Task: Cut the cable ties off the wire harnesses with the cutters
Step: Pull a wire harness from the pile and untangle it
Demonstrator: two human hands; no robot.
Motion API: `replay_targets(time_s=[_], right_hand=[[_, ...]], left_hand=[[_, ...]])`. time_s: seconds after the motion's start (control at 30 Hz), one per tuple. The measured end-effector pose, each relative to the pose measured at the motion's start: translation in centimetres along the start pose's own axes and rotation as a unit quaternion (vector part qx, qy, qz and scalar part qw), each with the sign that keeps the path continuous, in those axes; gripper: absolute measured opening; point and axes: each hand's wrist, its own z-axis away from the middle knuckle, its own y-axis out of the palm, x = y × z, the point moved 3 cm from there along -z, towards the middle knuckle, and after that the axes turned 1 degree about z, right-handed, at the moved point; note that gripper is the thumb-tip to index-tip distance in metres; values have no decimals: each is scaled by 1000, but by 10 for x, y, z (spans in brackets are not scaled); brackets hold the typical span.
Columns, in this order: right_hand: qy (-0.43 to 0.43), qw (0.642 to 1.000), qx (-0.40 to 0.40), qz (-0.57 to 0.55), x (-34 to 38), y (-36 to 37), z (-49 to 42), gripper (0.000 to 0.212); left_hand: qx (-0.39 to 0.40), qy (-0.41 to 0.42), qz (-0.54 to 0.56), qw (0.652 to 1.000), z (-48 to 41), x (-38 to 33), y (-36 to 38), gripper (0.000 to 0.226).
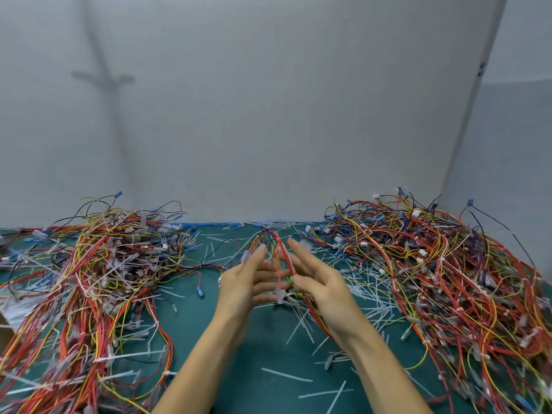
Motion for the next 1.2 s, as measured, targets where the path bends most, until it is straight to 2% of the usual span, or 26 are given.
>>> replay_targets(time_s=[0.07, 0.17, 0.23, 0.33, 0.43, 0.53, 0.7, 0.83, 0.93, 1.03, 1.2], right_hand=[[-9, 1000, -3, 4, -2, 2, -1, 61], [-15, 998, -39, -40, -4, 1, -4, 48], [-19, 997, -56, -54, -4, -2, -5, 40], [-15, 997, -16, -75, -6, -1, -3, 43], [5, 993, 14, -119, -6, 2, 0, 53], [20, 995, 20, -94, -5, 1, -1, 55], [34, 998, -49, 20, -1, -6, -4, 34], [96, 992, -66, 43, -2, -8, -2, 26], [146, 988, -15, 54, -5, -7, 0, 26], [134, 986, 85, 59, -5, 1, 3, 12], [86, 990, 94, 61, 0, 13, 5, 12]], left_hand=[[58, 17, -20, 998, 5, -3, 7, 30], [95, 53, -56, 992, 9, -4, 11, 18], [117, 71, -89, 987, 11, -4, 13, 22], [143, 83, -117, 979, 14, -2, 19, 38], [124, 111, -115, 979, 16, 1, 24, 45], [107, 130, -72, 983, 15, -3, 24, 43], [71, 150, -34, 986, 10, -10, 14, 33], [48, 169, -28, 984, 4, -11, 7, 24], [28, 171, -26, 984, 0, -10, 1, 33], [17, 173, -36, 984, -1, -10, -4, 36], [4, 193, -48, 980, 1, -13, -5, 26]])
